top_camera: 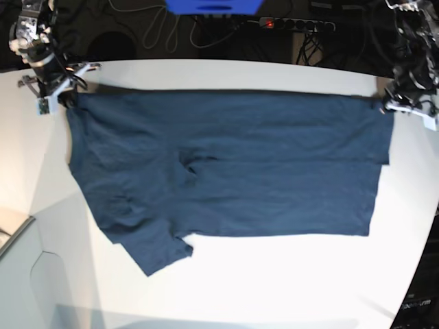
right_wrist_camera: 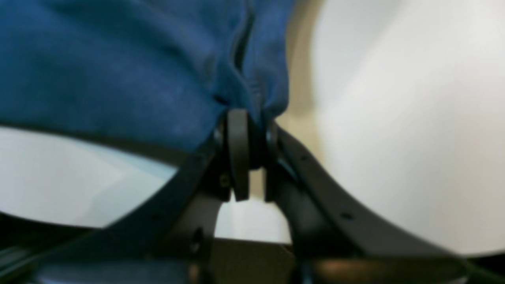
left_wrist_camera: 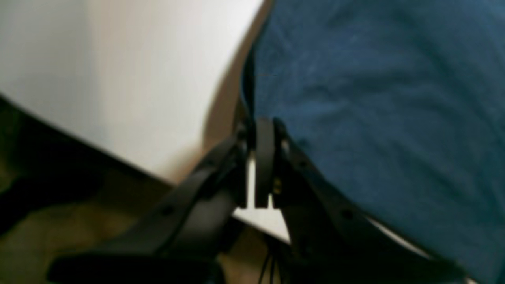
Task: Layout the t-shirt on the table in an organized manner, then fold the t-shirt properly
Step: 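Lift the shirt with both grippers and drag it back flat, then release the shirt edge and move both grippers toward the hem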
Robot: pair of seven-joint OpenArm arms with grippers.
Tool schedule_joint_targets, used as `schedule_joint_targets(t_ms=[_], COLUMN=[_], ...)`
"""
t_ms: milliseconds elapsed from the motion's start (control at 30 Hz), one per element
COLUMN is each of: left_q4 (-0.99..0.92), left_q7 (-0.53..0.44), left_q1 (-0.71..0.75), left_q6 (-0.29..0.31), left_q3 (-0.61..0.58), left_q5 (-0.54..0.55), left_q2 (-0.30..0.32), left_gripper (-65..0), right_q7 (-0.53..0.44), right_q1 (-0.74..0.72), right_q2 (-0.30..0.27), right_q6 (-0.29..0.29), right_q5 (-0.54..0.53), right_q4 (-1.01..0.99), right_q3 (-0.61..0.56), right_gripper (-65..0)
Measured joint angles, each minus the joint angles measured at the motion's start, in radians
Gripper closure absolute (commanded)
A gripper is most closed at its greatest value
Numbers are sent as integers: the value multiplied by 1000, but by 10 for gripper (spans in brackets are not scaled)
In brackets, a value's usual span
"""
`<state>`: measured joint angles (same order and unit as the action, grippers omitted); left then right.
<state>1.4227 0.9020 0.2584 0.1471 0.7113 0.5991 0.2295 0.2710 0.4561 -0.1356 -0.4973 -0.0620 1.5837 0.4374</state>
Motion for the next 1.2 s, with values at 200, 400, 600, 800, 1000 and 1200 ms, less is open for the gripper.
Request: schedule_joint_targets(t_ms=[200,400,600,800,1000,1200], left_q4=[0,0,-9,-9,-8,-9], left_q7=[-6,-5,-2,-1,-1,6], left_q1=[31,74,77,76,76,70], left_q6=[0,183,232,233,242,242], left_q3=[0,1,1,12,126,125], left_q5=[0,-7,-11,-11,-7,-11], left_q2=[5,5,5,3,-14,-16], left_gripper=[-1,-1,-1,-1,-1,-1], right_q7=[-101,-146,-187,-187,-194,-194], right_q1=[21,21,21,21,47,46], right_q2=[-2,-2,-2,-2,-2,-2], right_q6=[0,0,0,0,0,1], right_q5=[2,3,4,4,-3,-3], right_q4=[-109,-189,-217,-217,-216,-216], right_q3=[32,40,40,40,40,37], right_gripper=[0,0,0,0,0,0])
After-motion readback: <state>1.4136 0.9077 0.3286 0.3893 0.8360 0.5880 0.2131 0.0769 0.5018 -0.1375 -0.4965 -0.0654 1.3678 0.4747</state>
